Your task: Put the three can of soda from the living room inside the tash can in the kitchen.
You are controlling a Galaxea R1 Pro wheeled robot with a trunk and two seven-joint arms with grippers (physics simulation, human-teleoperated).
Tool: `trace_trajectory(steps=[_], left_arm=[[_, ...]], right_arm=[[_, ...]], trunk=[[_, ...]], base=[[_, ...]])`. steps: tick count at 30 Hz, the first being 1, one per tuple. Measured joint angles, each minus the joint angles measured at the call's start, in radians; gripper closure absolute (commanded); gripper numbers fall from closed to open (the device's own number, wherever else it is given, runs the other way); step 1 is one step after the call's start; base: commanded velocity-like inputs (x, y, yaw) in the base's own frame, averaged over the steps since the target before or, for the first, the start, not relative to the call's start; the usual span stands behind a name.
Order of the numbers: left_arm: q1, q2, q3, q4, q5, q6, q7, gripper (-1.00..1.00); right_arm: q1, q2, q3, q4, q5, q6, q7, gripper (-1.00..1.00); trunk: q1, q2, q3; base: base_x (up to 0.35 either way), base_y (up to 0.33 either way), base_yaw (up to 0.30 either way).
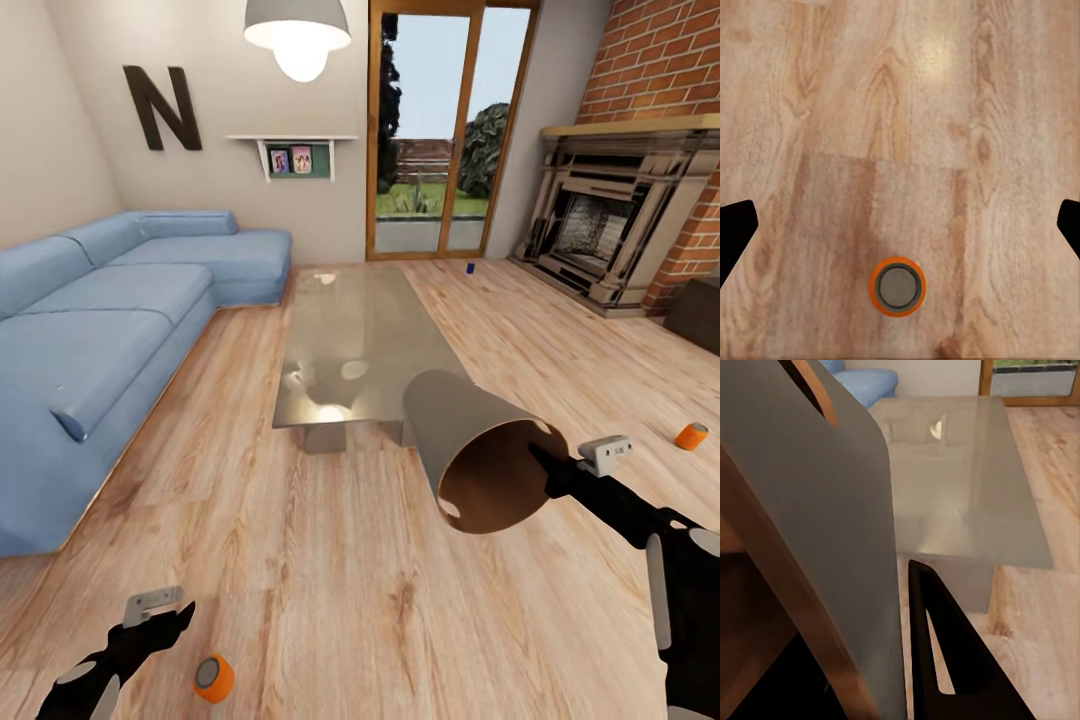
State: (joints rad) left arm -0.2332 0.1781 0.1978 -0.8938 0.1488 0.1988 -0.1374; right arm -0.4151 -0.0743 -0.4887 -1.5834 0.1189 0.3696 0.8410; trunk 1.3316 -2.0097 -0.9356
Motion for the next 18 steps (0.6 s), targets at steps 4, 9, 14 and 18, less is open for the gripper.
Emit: trace_trajectory(steps=[4,9,14,18], left_arm=[[-0.001,0.000,0.000,0.013,0.001,-0.001,0.001,-1.00],[-0.009,0.000,0.000,0.018,0.000,-0.001,0.000,-1.00],[-0.012,0.000,0.000,0.026,0.000,-0.001,0.000,-1.00],[-0.012,0.000,0.000,0.028,0.000,-0.001,0.000,-1.00]], right_arm=[[0.000,0.000,0.008,0.000,0.001,-0.001,0.000,1.00],[0.000,0.000,0.010,0.000,0.001,-0.001,0.000,1.00],[0.000,0.000,0.010,0.000,0.002,-0.001,0.000,1.00],[0.000,0.000,0.010,0.000,0.002,-0.001,0.000,1.00]], trunk=[[0.015,-0.028,-0.013],[0.035,-0.063,-0.028],[0.054,-0.098,-0.044],[0.069,-0.126,-0.056]], base=[[0.000,0.000,0.000],[0.000,0.000,0.000],[0.000,0.000,0.000],[0.000,0.000,0.000]])
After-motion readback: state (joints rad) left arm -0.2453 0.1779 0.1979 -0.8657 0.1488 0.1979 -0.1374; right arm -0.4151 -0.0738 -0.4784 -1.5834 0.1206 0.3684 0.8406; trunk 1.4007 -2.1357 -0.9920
